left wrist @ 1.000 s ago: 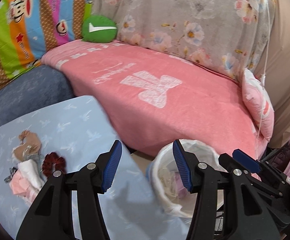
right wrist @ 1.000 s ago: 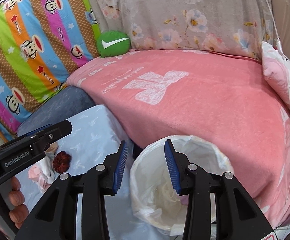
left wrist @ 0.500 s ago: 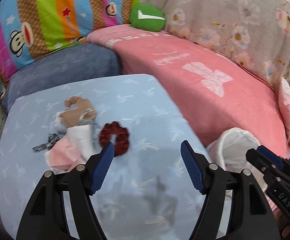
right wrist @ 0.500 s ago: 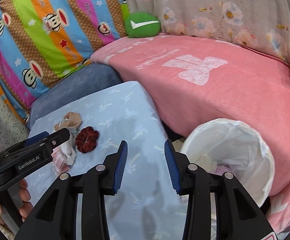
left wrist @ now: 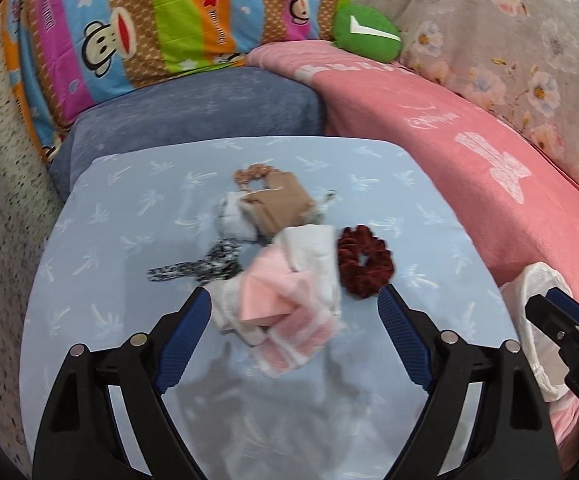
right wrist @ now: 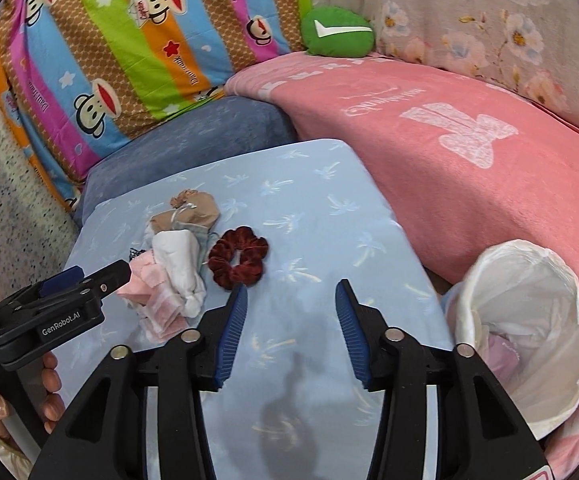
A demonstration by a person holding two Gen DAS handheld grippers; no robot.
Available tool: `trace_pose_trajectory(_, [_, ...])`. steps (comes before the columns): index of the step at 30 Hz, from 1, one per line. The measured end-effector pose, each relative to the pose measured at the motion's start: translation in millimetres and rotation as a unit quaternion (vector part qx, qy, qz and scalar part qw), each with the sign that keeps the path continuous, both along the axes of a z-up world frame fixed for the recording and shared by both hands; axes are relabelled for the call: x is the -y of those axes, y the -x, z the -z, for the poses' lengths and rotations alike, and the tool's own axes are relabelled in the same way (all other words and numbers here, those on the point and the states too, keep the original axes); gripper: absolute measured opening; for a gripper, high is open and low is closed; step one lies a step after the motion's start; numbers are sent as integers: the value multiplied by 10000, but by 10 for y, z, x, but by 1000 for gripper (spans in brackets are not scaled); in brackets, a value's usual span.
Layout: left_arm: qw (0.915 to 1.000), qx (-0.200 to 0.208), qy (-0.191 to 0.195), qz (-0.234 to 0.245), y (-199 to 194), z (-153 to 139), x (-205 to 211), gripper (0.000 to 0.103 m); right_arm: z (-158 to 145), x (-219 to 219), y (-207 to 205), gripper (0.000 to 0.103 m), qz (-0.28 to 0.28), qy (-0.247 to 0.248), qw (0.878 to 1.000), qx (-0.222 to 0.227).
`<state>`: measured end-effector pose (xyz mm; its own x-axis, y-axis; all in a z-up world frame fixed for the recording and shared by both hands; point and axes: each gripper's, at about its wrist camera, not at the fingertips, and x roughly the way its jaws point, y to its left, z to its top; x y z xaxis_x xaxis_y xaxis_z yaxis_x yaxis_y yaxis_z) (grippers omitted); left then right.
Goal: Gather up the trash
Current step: 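Move both open tools back over the remaining pile on the table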
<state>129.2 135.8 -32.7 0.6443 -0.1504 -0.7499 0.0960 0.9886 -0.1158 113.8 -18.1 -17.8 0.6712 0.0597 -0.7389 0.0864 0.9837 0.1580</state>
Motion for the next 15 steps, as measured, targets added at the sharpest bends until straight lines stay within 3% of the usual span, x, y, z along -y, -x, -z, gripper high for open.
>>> trace_pose_trajectory(8, [9986,-162,133,-480,-114,130,-509,82,77,-300,-216,47,-200,-39,9998,-74])
trace_pose_trajectory(15, [9976,-294,227,-584,-301,235,-689,81,149,-554,-466,47,-386,-96,9991,-127])
